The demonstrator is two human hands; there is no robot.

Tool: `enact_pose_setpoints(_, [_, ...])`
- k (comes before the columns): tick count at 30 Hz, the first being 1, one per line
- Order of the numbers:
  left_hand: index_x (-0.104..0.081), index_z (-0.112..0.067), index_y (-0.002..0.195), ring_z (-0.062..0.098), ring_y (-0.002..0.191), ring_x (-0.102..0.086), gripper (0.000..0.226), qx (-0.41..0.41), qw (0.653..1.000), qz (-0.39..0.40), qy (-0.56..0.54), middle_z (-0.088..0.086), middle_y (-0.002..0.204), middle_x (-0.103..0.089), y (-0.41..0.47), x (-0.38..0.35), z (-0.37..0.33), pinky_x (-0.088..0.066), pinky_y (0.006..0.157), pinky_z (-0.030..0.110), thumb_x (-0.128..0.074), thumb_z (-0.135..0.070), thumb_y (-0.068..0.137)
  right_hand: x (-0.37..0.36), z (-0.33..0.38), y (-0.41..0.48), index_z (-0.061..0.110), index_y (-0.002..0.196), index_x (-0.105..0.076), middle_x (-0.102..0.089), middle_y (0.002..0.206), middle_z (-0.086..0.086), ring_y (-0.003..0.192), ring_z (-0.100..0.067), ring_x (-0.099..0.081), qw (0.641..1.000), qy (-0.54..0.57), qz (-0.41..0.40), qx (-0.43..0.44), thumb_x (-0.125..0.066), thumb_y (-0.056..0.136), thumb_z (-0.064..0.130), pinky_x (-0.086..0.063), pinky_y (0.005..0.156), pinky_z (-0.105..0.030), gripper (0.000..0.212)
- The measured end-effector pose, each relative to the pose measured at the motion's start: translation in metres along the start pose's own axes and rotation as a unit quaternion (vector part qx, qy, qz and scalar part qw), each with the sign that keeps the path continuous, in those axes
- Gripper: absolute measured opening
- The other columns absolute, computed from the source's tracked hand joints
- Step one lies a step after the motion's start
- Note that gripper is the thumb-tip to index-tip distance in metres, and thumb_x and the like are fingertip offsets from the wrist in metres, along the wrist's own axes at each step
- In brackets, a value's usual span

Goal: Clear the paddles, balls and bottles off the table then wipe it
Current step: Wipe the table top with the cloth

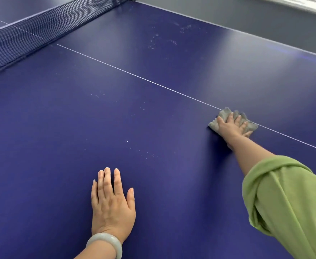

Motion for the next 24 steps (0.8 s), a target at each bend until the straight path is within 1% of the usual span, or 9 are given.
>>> enact_pose_setpoints(5, [-0.039,-0.005,0.146,0.032,0.146,-0.026,0.077,0.004,1.000,0.015,0.008,0.019,0.152,-0.035,0.001,0.001,-0.001,-0.019,0.117,0.049,-0.002,-0.051,0.098,-0.047,0.107,-0.039,0.034,0.155,0.003,0.014,0.163,0.003,0.149,-0.026,0.018,0.978,-0.079,0.027,0.192,-0.022,0.099,0.056,0.016,0.116,-0.055,0.065])
enact_pose_setpoints(9, [-0.040,-0.005,0.145,0.032,0.145,-0.029,0.077,0.010,1.000,0.016,0.014,0.017,0.151,-0.037,0.001,0.003,-0.001,-0.018,0.117,0.046,-0.001,-0.052,0.098,-0.090,0.141,-0.123,0.038,0.154,0.004,0.014,0.163,0.008,0.149,-0.021,0.018,0.901,-0.134,0.044,0.411,-0.018,0.101,0.054,0.017,0.117,-0.050,0.060])
enact_pose_setpoints(12, [-0.040,-0.005,0.145,0.032,0.144,-0.029,0.077,0.011,1.000,0.017,0.012,0.017,0.151,-0.037,0.000,0.004,-0.001,-0.017,0.117,0.045,-0.001,-0.052,0.098,-0.096,0.107,-0.147,0.039,0.154,0.004,0.013,0.162,0.011,0.149,-0.017,0.017,0.849,-0.167,0.042,0.499,-0.011,0.099,0.058,0.013,0.119,-0.046,0.060])
enact_pose_setpoints(14, [-0.040,-0.006,0.145,0.032,0.145,-0.029,0.075,0.011,1.000,0.016,0.012,0.018,0.151,-0.037,0.000,0.004,-0.001,-0.017,0.117,0.046,-0.004,-0.052,0.098,-0.081,0.069,-0.121,0.039,0.154,0.004,0.011,0.162,0.013,0.150,-0.016,0.014,0.866,-0.197,-0.014,0.459,0.002,0.091,0.062,0.008,0.120,-0.047,0.068])
enact_pose_setpoints(16, [-0.040,-0.006,0.146,0.032,0.145,-0.028,0.071,0.010,1.000,0.018,0.013,0.017,0.151,-0.037,-0.001,0.003,-0.001,-0.017,0.117,0.046,-0.014,-0.050,0.097,-0.052,0.024,-0.080,0.037,0.155,0.000,0.007,0.163,0.012,0.150,-0.017,0.010,0.927,-0.171,-0.076,0.326,-0.001,0.091,0.060,0.006,0.120,-0.049,0.068])
enact_pose_setpoints(18, [-0.040,-0.006,0.146,0.032,0.145,-0.028,0.069,0.010,1.000,0.016,0.017,0.017,0.152,-0.037,0.000,0.003,-0.002,-0.018,0.117,0.046,-0.019,-0.048,0.095,-0.027,-0.016,-0.055,0.034,0.156,-0.001,0.009,0.163,0.008,0.150,-0.021,0.009,0.980,-0.107,-0.072,0.151,-0.014,0.099,0.054,0.007,0.119,-0.052,0.061])
enact_pose_setpoints(20, [-0.039,-0.007,0.146,0.031,0.146,-0.027,0.069,0.011,1.000,0.015,0.023,0.017,0.152,-0.036,-0.001,0.003,-0.002,-0.018,0.118,0.046,-0.019,-0.048,0.095,-0.024,-0.025,-0.059,0.029,0.156,0.002,0.011,0.163,0.002,0.150,-0.026,0.011,0.996,-0.067,-0.047,0.043,-0.014,0.101,0.051,0.008,0.118,-0.056,0.061])
enact_pose_setpoints(22, [-0.038,-0.007,0.147,0.031,0.146,-0.026,0.069,0.011,0.999,0.015,0.028,0.016,0.153,-0.035,-0.002,0.002,-0.002,-0.019,0.119,0.046,-0.018,-0.048,0.095,-0.040,0.001,-0.083,0.027,0.156,0.003,0.011,0.163,0.001,0.150,-0.027,0.012,0.993,-0.072,-0.061,0.067,-0.016,0.101,0.051,0.007,0.117,-0.057,0.063])
enact_pose_setpoints(24, [-0.036,-0.008,0.148,0.030,0.147,-0.024,0.070,0.015,0.999,0.017,0.030,0.015,0.155,-0.033,-0.002,0.002,-0.001,-0.020,0.119,0.046,-0.017,-0.049,0.095,-0.069,0.041,-0.123,0.030,0.156,0.000,0.009,0.164,0.004,0.150,-0.025,0.012,0.971,-0.093,-0.071,0.207,-0.019,0.100,0.052,0.010,0.118,-0.055,0.063])
Point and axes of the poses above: each hand's wrist, its own y-axis towards the middle knuckle, its own x-axis out of the back of the hand, z = x × y, the point moved 4 cm from there along y, towards the middle knuckle
